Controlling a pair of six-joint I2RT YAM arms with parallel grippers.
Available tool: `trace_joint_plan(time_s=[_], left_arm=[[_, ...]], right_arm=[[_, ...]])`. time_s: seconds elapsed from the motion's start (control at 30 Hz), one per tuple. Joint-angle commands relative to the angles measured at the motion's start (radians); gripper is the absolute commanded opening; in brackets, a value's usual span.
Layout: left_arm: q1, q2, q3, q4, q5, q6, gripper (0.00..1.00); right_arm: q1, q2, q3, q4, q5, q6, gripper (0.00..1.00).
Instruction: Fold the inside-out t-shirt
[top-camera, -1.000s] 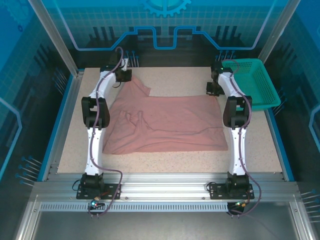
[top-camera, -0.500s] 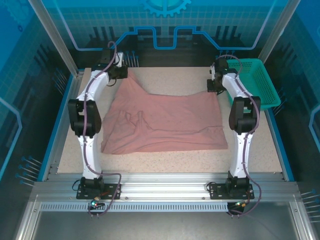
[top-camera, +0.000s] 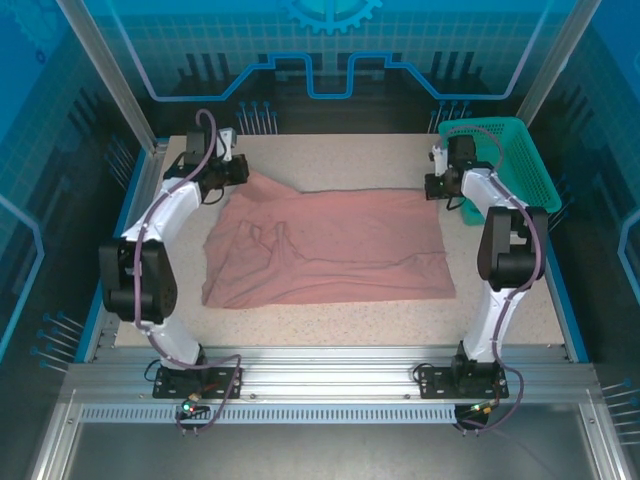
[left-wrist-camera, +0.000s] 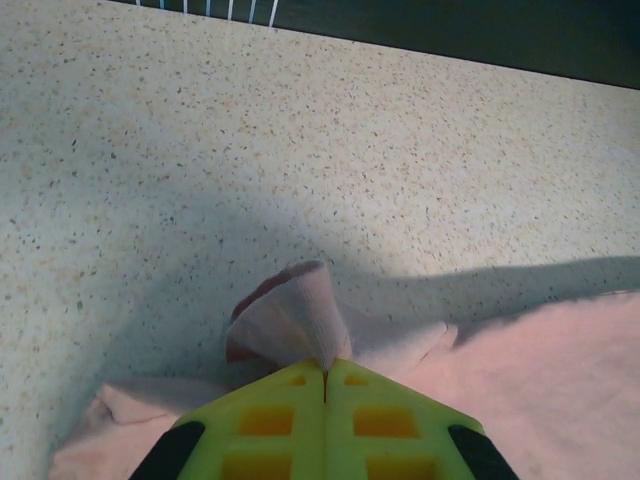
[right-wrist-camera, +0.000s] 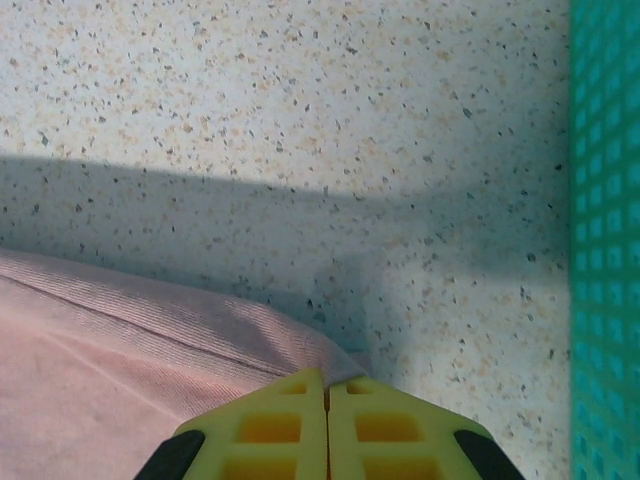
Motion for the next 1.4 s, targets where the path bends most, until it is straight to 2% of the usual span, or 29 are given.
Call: trace_joint_plan(time_s=[0.0,0.13,0.4,0.67,1.37], left_arm=[[-0.002,-0.101,-0.090,0.064,0.012,-0.034,0.00],[-0.002,-0.211,-0.196,0.062,-0.027,-0.052,0.00],[-0.006,-0.421,-0.393,0.073,-0.068,-0.185,0.00],[-0.019,-0.565,-0.500,0.012,-0.103,-0.240,0.00],[-0.047,-0.651,-0.641,-0.034,-0.127,-0.271,0.00]], right_arm=[[-0.018,-0.075,-0.056,0.040,-0.021,-0.004,0.08],[-0.033,-0.122,-0.121,0.029,-0.019,0.032,0.08],[-0.040,-0.203,-0.242,-0.018,-0.042,0.171,0.07],[-0.005,-0.271,-0.330,-0.049,0.022,0.217,0.07],[0.025,-0.346,-0.413,-0.097,0.107,0.230,0.08]])
